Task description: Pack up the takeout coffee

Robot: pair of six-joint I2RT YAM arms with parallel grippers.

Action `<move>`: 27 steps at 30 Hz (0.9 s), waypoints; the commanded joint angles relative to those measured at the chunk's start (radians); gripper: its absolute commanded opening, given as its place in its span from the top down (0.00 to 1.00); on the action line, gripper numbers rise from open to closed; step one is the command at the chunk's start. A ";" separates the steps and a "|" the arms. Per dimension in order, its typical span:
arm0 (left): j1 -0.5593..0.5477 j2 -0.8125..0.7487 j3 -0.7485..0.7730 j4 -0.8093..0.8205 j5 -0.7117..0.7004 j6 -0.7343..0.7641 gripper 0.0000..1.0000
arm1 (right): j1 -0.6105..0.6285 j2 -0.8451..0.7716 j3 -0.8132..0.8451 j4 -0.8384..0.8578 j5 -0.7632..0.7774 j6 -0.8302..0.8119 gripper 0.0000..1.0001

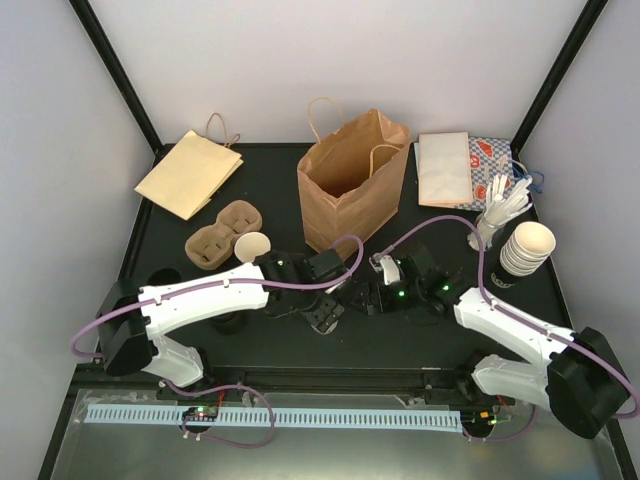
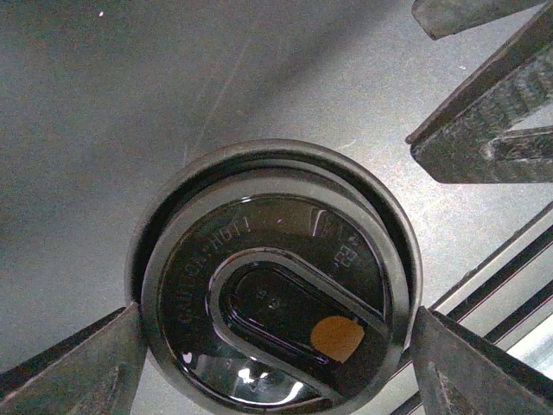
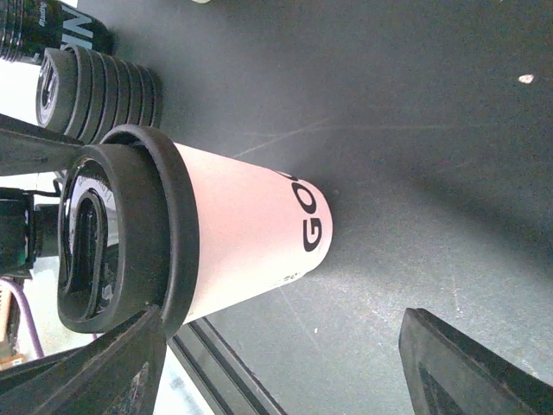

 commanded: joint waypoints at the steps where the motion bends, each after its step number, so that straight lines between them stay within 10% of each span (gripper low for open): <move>1: -0.006 0.010 0.029 -0.024 -0.018 -0.006 0.13 | -0.006 0.014 -0.016 0.074 -0.048 0.027 0.24; 27: -0.005 0.032 0.018 -0.032 -0.026 -0.020 0.16 | -0.005 0.060 -0.041 0.163 -0.132 0.039 0.36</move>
